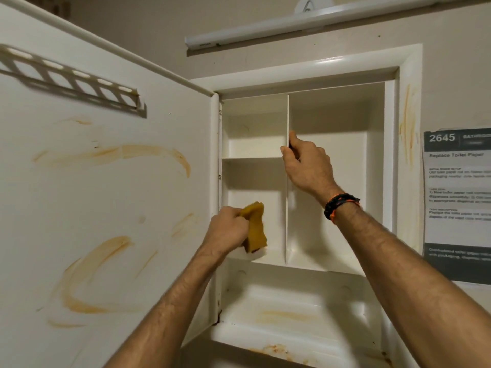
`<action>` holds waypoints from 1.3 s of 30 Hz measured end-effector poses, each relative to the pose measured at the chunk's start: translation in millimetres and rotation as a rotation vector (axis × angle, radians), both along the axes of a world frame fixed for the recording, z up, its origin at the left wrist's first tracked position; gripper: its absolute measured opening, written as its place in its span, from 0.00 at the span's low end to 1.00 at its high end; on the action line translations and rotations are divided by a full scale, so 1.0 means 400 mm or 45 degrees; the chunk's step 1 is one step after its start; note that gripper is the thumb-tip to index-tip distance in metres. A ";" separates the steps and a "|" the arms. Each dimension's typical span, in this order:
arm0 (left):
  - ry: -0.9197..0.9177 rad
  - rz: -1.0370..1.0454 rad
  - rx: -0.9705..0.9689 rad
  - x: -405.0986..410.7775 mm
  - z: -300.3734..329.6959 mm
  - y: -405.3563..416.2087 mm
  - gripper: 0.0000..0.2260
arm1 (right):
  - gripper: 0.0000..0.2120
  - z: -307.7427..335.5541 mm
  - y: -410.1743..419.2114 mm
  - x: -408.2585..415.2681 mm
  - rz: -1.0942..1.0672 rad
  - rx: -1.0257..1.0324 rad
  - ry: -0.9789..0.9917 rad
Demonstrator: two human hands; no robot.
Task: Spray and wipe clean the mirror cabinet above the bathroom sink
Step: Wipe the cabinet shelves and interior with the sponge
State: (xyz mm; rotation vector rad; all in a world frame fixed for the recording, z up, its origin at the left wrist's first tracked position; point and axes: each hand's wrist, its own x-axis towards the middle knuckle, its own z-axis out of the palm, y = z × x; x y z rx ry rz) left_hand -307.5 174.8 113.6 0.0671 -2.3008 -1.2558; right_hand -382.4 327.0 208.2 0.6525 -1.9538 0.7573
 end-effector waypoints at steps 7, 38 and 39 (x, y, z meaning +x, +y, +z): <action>0.346 0.275 -0.296 -0.083 -0.032 0.049 0.22 | 0.13 -0.003 0.002 -0.010 -0.008 0.007 0.013; -0.094 -0.297 -0.659 -0.031 -0.046 -0.051 0.16 | 0.30 -0.425 0.075 0.089 -0.365 0.785 -0.492; -0.031 -0.274 -0.521 -0.039 -0.043 -0.052 0.16 | 0.29 -0.426 0.075 0.088 -0.362 0.783 -0.486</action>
